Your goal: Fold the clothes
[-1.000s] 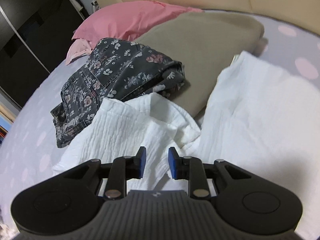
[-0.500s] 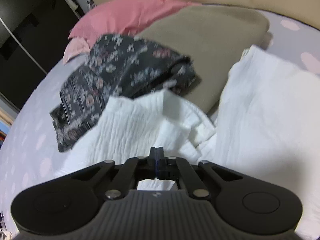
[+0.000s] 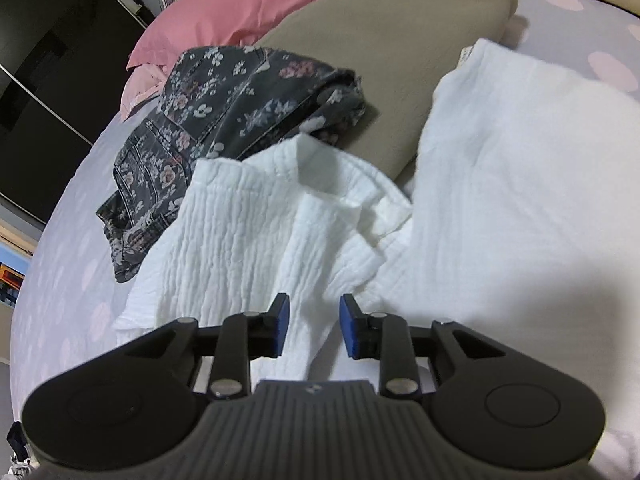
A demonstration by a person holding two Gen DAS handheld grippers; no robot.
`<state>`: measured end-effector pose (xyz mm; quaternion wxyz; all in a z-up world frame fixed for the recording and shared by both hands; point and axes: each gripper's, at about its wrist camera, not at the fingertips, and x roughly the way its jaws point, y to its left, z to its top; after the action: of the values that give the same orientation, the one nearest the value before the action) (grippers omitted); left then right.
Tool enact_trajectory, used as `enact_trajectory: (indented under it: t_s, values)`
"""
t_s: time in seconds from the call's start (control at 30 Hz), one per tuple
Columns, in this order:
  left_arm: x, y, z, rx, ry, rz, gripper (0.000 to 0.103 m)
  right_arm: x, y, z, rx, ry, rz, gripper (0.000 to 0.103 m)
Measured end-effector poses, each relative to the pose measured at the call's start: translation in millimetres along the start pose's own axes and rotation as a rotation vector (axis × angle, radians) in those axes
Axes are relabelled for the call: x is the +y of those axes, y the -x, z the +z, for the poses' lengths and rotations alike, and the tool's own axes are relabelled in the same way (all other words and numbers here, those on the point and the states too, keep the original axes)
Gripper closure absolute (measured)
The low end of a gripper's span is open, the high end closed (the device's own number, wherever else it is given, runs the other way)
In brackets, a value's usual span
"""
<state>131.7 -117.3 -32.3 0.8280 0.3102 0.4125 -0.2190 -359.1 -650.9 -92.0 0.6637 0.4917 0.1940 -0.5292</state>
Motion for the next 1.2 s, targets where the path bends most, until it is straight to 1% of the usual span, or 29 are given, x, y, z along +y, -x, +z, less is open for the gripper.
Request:
enact_trajectory:
  t_s: [0.13,0.17,0.2,0.27,0.3,0.43,0.57,0.67,0.8,0.9,0.97,1.03,1.07,1.13,1.2]
  values:
    - [-2.4,-6.3,1.7,0.010,-0.009,0.011,0.091,8.9,-17.9,-0.1,0.013,0.002,-0.022,0.072]
    - [-2.8,-7.2,1.8,0.012,-0.012,0.013,0.091,11.6,-22.0,-0.4,0.017,0.006,-0.030,0.076]
    - [-3.0,-8.0,1.8,0.013,-0.014,0.016,0.091,14.5,-25.4,-0.4,0.020,0.013,-0.036,0.089]
    - [-2.1,-8.6,2.1,0.015,-0.012,0.015,0.091,20.9,-27.4,1.0,0.020,0.030,-0.049,0.097]
    - [-1.1,-8.2,2.9,0.015,-0.007,0.012,0.091,23.7,-25.2,2.4,0.011,0.034,-0.050,0.099]
    - [4.5,-2.0,6.3,0.001,0.014,0.001,0.092,27.7,-7.4,7.7,-0.023,0.036,-0.038,0.100]
    - [16.7,14.0,9.0,-0.043,0.053,-0.015,0.093,19.8,21.9,13.0,-0.087,0.005,-0.055,0.100]
    - [31.3,33.2,10.1,-0.095,0.102,-0.041,0.093,9.2,49.9,17.9,-0.144,-0.036,-0.069,0.100]
    - [48.7,62.4,7.4,-0.157,0.161,-0.084,0.094,-7.4,93.5,21.3,-0.228,-0.091,-0.067,0.100]
    - [56.6,78.7,4.0,-0.179,0.187,-0.116,0.094,-19.6,126.2,18.8,-0.281,-0.123,-0.066,0.101]
    - [59.5,84.9,2.5,-0.177,0.190,-0.137,0.094,-29.1,148.2,16.7,-0.305,-0.146,-0.055,0.101]
    - [61.5,88.4,-2.6,-0.160,0.186,-0.149,0.094,-39.2,168.0,14.0,-0.301,-0.164,-0.049,0.101]
    - [61.5,88.1,-6.5,-0.146,0.178,-0.152,0.094,-44.1,174.7,11.5,-0.287,-0.169,-0.063,0.101]
    - [59.9,84.5,-14.6,-0.102,0.150,-0.157,0.094,-55.7,184.1,5.5,-0.243,-0.178,-0.110,0.101]
    - [57.8,79.4,-23.9,-0.059,0.125,-0.164,0.094,-70.9,187.6,-0.8,-0.182,-0.188,-0.182,0.101]
